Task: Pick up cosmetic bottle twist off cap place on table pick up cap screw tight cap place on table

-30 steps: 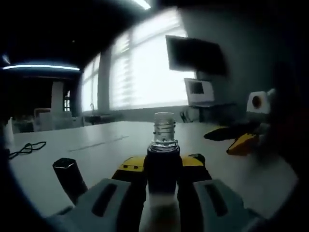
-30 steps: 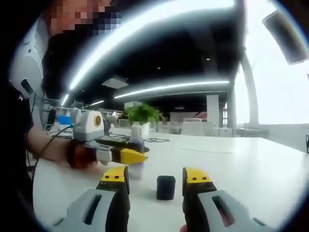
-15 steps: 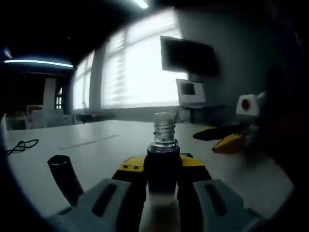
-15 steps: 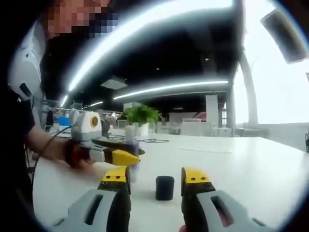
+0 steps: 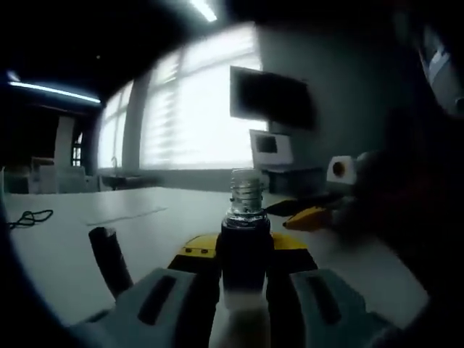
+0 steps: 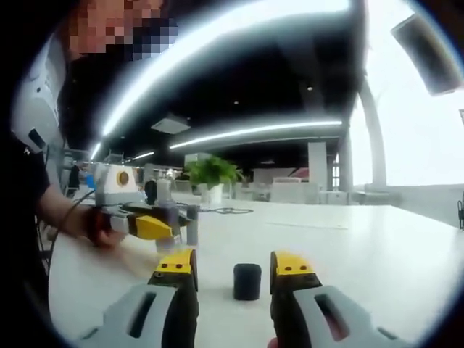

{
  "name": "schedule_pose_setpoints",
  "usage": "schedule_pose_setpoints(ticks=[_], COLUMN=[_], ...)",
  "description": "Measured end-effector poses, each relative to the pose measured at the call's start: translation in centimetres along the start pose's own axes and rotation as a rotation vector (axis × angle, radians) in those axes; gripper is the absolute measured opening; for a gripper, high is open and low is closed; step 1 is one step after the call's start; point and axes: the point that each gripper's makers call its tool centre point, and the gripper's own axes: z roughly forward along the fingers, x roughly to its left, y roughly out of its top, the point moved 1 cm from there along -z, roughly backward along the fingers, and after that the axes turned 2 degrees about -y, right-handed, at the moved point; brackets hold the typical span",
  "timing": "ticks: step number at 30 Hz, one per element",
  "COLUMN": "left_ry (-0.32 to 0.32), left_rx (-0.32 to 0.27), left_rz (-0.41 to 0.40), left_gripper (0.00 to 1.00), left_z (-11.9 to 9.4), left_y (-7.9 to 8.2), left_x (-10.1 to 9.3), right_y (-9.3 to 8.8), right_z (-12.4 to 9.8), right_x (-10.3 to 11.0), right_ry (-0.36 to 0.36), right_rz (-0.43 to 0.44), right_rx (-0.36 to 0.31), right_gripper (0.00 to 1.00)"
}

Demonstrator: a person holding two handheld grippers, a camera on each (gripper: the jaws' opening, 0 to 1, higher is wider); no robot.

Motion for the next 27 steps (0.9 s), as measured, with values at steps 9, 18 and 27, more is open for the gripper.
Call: schedule_pose_setpoints(ticks=[9, 18, 27], left_ry=[-0.036, -0.063, -0.034], left_rx=[-0.010, -0.028, 0.022], left_rz=[0.020, 0.015, -0.002], left_gripper=[0.14, 0.14, 0.14], left_z=[-2.3, -4.8, -4.5], left_y=[0.4, 0.8, -0.1], left_x=[-1.3, -2.9, -2.7], right_y=[0.0, -0.1, -1.6], right_z=[0.0, 0.1, 1.1], right_x=[0.0, 0.0, 0.1], right_ry=[0.000, -0.007, -0.048], right_rz=[0.005, 0.005, 0.015], right_rx=[-0.001, 0.002, 0.101], right_gripper=[0.33, 0.33, 0.31])
